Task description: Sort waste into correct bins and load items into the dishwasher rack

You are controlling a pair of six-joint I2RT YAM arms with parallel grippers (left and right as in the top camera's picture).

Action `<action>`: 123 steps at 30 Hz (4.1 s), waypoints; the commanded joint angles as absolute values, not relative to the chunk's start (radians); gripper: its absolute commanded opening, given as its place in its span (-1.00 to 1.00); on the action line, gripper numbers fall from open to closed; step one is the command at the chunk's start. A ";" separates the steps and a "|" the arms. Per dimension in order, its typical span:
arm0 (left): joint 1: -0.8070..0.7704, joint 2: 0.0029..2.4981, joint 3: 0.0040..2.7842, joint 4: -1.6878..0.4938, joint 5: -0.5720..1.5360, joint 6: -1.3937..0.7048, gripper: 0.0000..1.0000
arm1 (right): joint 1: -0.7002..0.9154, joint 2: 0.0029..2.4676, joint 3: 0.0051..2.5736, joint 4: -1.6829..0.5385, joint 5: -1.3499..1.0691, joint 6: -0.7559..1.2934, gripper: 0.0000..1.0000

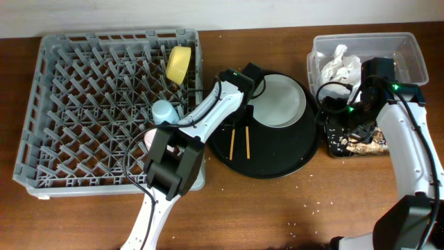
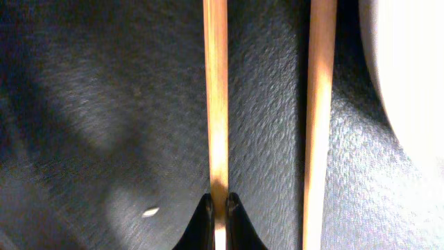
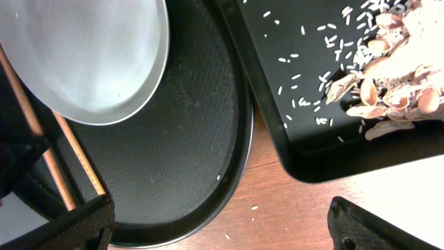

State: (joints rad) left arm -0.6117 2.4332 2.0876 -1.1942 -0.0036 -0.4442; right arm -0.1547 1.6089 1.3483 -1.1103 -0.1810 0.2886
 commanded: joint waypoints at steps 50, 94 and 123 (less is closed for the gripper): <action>-0.698 2.149 1.680 -0.814 -0.022 -0.508 -0.33 | -0.158 1.602 1.358 -1.111 -0.169 0.293 0.97; -0.628 2.080 2.063 -1.153 -0.279 -0.519 -0.99 | -0.158 1.602 1.358 -1.111 -0.169 0.293 0.97; -0.558 1.910 1.789 -1.040 -0.097 -0.395 -0.14 | -0.158 1.602 1.358 -1.111 -0.169 0.293 0.97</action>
